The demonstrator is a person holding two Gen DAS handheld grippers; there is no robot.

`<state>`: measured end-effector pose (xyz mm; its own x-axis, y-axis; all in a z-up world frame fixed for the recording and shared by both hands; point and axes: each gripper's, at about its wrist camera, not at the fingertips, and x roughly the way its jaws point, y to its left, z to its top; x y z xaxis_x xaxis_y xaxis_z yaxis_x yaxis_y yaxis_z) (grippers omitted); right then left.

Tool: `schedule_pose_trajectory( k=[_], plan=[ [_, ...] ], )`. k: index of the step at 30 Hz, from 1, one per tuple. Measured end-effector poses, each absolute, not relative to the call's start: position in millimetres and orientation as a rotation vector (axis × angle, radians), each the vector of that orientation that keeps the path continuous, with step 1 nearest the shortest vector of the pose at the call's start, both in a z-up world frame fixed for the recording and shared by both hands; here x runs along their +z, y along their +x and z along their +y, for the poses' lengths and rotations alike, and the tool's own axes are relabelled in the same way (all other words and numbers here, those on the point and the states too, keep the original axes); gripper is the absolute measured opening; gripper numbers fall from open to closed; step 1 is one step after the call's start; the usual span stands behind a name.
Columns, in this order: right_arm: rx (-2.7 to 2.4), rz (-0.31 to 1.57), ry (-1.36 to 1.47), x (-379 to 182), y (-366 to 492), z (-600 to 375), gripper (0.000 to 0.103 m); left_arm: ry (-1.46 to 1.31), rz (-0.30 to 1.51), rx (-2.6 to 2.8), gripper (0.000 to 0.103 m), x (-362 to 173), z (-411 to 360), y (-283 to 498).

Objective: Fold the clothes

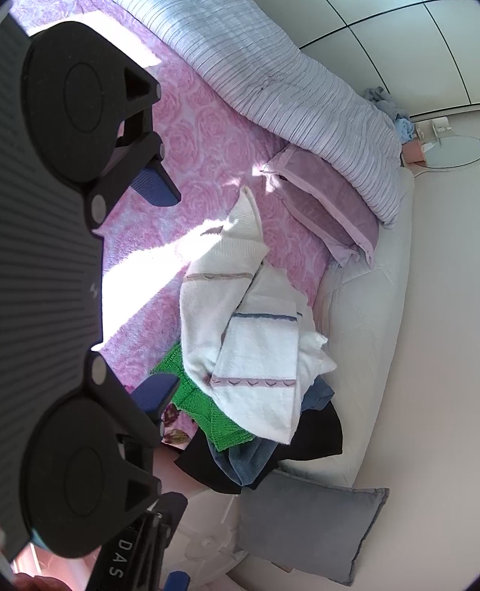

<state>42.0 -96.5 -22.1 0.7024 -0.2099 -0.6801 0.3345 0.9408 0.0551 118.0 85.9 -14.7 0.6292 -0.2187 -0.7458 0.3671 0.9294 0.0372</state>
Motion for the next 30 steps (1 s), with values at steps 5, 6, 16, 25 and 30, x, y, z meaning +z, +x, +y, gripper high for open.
schedule_pose_trajectory(
  k=[5, 6, 16, 25, 30],
  plan=[
    [-0.278, 0.779, 0.172, -35, 69, -108, 0.102, 0.179, 0.851, -0.321, 0.096, -26, 82, 144],
    [-0.271, 0.792, 0.169, -38, 76, -111, 0.102, 0.178, 0.858, -0.316, 0.096, -28, 80, 151],
    [-0.21, 0.839, 0.15, -61, 142, -151, 0.096, 0.142, 0.953, -0.301, 0.093, -54, 50, 225],
    [-0.19, 0.892, 0.2, -82, 201, -192, 0.093, 0.119, 1.03, -0.304, 0.086, -80, 13, 281],
    [-0.168, 0.928, 0.212, -95, 232, -216, 0.087, 0.1, 1.066, -0.3, 0.085, -92, -3, 313]
  ],
)
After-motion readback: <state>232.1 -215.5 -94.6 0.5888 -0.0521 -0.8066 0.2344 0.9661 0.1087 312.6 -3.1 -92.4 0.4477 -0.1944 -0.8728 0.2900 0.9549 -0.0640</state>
